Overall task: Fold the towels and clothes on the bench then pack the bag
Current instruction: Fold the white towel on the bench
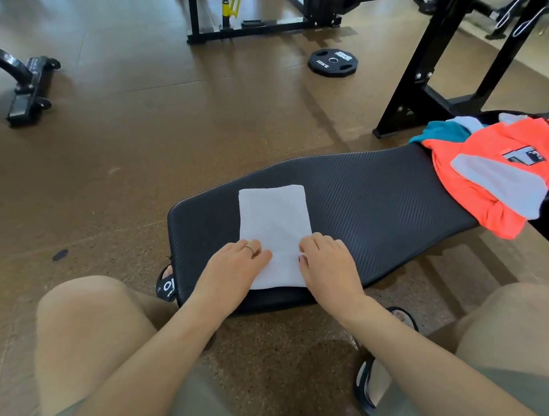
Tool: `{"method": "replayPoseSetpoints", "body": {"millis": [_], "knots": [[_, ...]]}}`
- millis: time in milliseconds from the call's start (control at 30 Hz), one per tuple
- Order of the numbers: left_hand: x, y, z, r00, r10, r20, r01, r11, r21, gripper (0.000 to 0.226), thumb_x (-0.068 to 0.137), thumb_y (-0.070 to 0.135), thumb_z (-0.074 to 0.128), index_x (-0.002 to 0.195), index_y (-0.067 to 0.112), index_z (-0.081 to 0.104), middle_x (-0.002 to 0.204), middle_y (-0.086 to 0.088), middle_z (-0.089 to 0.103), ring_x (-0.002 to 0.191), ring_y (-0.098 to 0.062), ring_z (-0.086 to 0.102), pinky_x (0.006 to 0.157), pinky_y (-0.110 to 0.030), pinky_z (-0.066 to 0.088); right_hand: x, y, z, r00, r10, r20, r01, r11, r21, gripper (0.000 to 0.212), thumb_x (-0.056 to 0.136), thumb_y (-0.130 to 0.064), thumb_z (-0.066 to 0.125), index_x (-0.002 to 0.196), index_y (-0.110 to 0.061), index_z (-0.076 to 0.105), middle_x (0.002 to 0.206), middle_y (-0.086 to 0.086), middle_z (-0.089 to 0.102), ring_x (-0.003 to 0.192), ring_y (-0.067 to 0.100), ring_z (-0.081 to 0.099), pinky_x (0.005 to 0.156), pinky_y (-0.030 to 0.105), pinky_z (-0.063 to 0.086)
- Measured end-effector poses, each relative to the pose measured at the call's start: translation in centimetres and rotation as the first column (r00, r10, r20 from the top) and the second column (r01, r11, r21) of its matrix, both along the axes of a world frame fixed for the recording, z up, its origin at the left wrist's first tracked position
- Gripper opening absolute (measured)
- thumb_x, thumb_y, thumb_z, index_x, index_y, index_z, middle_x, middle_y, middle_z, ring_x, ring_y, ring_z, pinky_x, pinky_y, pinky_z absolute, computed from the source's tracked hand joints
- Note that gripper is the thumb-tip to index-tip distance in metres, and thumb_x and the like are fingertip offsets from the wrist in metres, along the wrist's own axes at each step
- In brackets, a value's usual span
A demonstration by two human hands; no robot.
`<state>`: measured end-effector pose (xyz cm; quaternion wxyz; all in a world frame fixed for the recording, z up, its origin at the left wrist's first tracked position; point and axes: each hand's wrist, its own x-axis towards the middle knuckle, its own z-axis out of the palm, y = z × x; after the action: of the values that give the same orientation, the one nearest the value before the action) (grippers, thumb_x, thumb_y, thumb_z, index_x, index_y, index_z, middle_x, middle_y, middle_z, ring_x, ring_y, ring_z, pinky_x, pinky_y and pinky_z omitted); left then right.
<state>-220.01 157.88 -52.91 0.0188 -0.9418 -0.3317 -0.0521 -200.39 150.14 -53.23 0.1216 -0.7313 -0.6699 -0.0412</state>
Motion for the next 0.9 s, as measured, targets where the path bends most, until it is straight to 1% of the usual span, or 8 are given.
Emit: {"method": "replayPoseSetpoints", "body": {"millis": [167,300,500,567,633,700,767,900], "knots": [[-0.3,1.0,0.8,0.994,-0.108,-0.029,0.107,0.994,-0.006,0.015,0.088,0.021,0.068,0.102,0.019,0.062,0.096,0.001,0.061,0.084,-0.021,0.062,0.071,-0.033,0.051,0.7,-0.9,1.5,0.971,0.237,0.008,-0.236,0.968,-0.084,0.037,0.099,-0.047,0.040,0.103,-0.019,0.063,0.107,-0.004,0.060,0.103,0.017,0.053,0.100,0.037,0.043],[-1.0,0.5,1.8,0.990,-0.113,-0.089,0.100,0.986,-0.134,0.055,0.090,0.066,0.040,0.119,0.021,0.055,0.113,0.005,0.055,0.102,-0.017,0.053,0.090,-0.035,0.047,2.0,-1.5,1.5,0.940,0.340,0.032,-0.326,0.922,-0.207,0.055,0.087,-0.058,0.048,0.123,-0.018,0.060,0.128,-0.003,0.057,0.123,0.020,0.051,0.119,0.043,0.030],[-1.2,1.3,2.3,0.990,-0.092,-0.110,0.066,0.974,-0.219,0.047,0.082,0.041,0.056,0.125,0.025,0.045,0.116,0.007,0.048,0.099,-0.016,0.050,0.079,-0.033,0.048,3.1,-0.3,2.2,0.941,0.296,-0.163,-0.322,0.933,-0.164,0.036,0.097,-0.036,0.042,0.122,-0.022,0.063,0.118,-0.008,0.066,0.111,0.012,0.059,0.119,0.035,0.030],[-1.6,1.6,2.7,0.999,-0.017,-0.030,0.006,0.943,-0.333,0.037,0.087,0.036,0.055,0.122,0.028,0.046,0.111,0.011,0.052,0.096,-0.014,0.054,0.079,-0.035,0.051,3.2,0.0,2.7,0.932,0.240,-0.271,-0.295,0.938,-0.181,0.034,0.099,-0.038,0.041,0.121,-0.022,0.061,0.108,-0.008,0.067,0.100,0.012,0.060,0.108,0.038,0.042],[-2.3,1.7,2.7,0.991,0.101,0.084,-0.049,0.879,-0.474,0.026,0.090,0.035,0.055,0.115,0.033,0.048,0.100,0.014,0.057,0.088,-0.010,0.057,0.076,-0.037,0.051,3.2,0.1,3.1,0.913,0.160,-0.374,-0.241,0.953,-0.181,0.029,0.102,-0.042,0.040,0.116,-0.023,0.058,0.092,-0.007,0.065,0.080,0.008,0.058,0.081,0.035,0.051],[-2.7,1.5,2.8,0.955,0.242,0.172,-0.083,0.775,-0.626,0.019,0.094,0.033,0.057,0.110,0.036,0.048,0.093,0.013,0.062,0.083,-0.009,0.060,0.075,-0.035,0.052,3.3,0.0,3.2,0.874,0.061,-0.482,-0.172,0.967,-0.190,0.020,0.105,-0.041,0.044,0.115,-0.026,0.053,0.081,-0.009,0.061,0.066,0.005,0.056,0.060,0.021,0.045],[-2.8,1.1,2.7,0.911,0.359,0.201,-0.099,0.666,-0.739,0.016,0.098,0.032,0.057,0.110,0.036,0.048,0.095,0.010,0.066,0.086,-0.010,0.065,0.077,-0.032,0.054,3.2,0.1,3.1,0.828,-0.011,-0.561,-0.121,0.973,-0.198,0.016,0.106,-0.041,0.045,0.115,-0.029,0.050,0.077,-0.008,0.058,0.061,0.005,0.052,0.054,0.019,0.038],[-2.7,0.6,1.7,0.863,0.462,0.204,-0.114,0.573,-0.812,0.013,0.102,0.040,0.053,0.113,0.037,0.048,0.104,0.008,0.067,0.095,-0.014,0.066,0.084,-0.038,0.057,2.8,0.8,2.4,0.782,-0.107,-0.615,-0.038,0.975,-0.219,0.016,0.106,-0.040,0.045,0.111,-0.026,0.052,0.079,-0.011,0.056,0.066,0.004,0.053,0.055,0.018,0.037]]}}
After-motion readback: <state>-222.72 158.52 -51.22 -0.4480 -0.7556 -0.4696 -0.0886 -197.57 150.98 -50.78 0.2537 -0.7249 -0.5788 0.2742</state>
